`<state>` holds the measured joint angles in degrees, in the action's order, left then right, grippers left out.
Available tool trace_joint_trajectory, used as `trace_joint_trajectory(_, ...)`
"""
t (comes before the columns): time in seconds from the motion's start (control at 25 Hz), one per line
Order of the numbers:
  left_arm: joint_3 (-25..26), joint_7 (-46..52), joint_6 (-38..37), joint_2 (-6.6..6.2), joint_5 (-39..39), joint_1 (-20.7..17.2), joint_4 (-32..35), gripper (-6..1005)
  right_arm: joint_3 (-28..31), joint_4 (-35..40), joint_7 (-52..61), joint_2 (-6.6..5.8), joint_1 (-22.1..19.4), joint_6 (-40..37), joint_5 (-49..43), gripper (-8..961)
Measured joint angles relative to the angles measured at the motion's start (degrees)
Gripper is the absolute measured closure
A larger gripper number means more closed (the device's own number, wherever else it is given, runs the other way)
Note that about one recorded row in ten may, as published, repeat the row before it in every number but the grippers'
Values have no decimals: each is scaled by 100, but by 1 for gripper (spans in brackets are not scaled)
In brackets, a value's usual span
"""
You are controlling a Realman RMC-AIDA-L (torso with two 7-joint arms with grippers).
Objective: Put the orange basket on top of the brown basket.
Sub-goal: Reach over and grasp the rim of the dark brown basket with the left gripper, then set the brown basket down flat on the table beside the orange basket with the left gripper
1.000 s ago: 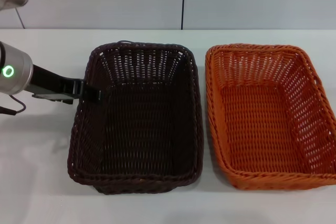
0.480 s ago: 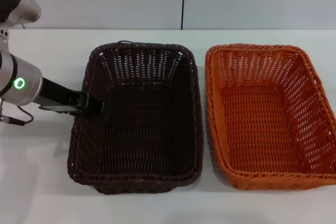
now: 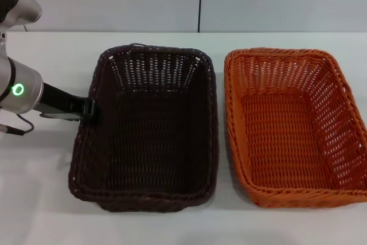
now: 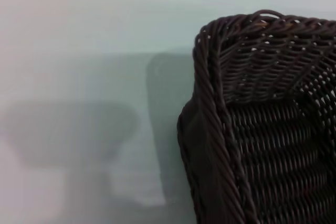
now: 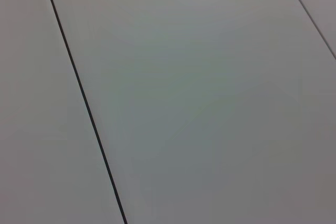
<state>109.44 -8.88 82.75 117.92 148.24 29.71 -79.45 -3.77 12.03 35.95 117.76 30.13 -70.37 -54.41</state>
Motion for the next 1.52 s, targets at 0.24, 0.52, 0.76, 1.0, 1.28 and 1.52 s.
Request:
trace_joint_trajectory(0.24,18,-89,-5,0,6,0,31,784,8,0,0,1,-14,-6,2,262)
trace_joint_trajectory(0.52,152,-365,84,-8,23,35,-31,796,8,-7,0,1,-23,-7,71,262)
trace_joint_trajectory(0.76,1248,-1280,682,-41,-280,340,-183,799,8,-9,5,1,-35,-31,75,262)
trace_joint_trajectory(1.0,1704,-2195,1216,-248,-367,714,40,799,8,-9,8,1,-58,-37,80,262)
trace_joint_trajectory(1.28,1725,-2925,1604,-339,-639,1235,690,790,-12,-15,45,1,-60,-39,81,263)
trace_joint_trajectory(1.52,1724,-3606,1704,-518,-877,2179,2137,783,-46,-82,85,4,-54,-44,81,263)
